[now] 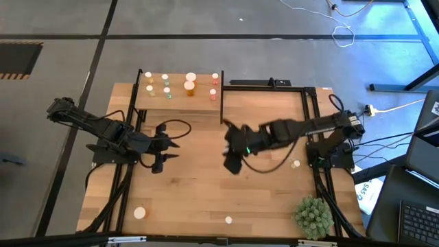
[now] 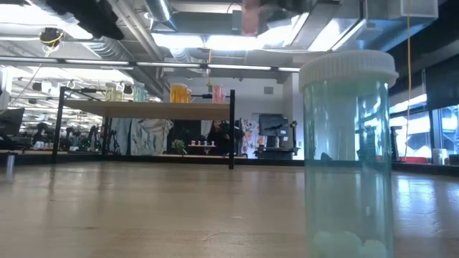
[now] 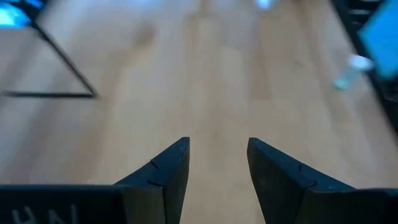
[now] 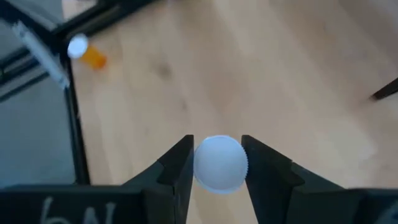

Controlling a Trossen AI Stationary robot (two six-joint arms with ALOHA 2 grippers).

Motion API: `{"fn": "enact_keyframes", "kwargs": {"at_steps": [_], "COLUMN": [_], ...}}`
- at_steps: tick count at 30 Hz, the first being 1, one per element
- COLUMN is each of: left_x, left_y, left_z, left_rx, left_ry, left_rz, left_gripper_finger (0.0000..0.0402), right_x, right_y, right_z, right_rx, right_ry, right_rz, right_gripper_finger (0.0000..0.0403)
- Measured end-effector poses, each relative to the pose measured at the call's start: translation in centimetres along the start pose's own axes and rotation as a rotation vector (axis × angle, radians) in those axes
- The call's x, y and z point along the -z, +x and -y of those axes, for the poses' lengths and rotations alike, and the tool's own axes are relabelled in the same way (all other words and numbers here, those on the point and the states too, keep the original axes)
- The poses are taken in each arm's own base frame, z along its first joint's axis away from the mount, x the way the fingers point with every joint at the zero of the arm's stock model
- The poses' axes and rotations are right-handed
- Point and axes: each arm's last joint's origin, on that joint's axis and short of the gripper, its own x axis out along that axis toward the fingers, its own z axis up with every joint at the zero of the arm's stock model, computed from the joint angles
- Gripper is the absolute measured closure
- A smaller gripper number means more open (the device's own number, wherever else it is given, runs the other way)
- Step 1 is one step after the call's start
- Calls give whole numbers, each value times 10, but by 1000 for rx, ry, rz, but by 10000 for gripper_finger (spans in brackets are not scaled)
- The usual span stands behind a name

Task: Pick and place medicine bottles onto shelf by color
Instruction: Put the small red pill on the shelf aligned with the red on the shelf

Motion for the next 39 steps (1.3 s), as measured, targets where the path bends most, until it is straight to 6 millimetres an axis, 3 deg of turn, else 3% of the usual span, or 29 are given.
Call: {"fn": "enact_keyframes", "kwargs": {"at_steps": [5,13,21,29,39], "left_x": [-6,-10,-11,-12,-12], "left_y": [0,1,4,5,6], "left_z": [-4,-10,-19,-25,-30], "left_rx": [-157,-224,-267,-292,-313], "left_ry": [47,37,16,1,-11], "left_rz": [83,113,102,100,95], "left_gripper_finger": [246,246,246,246,246], "right_x": [-31,-73,-97,-103,-100], "right_y": [-4,7,31,58,78], "right_z": [27,82,126,144,149], "right_rx": [41,120,124,139,169], "right_ry": [-22,23,103,100,79], "right_rz": [72,218,257,261,229], "right_gripper_finger": [275,275,276,276,276]}}
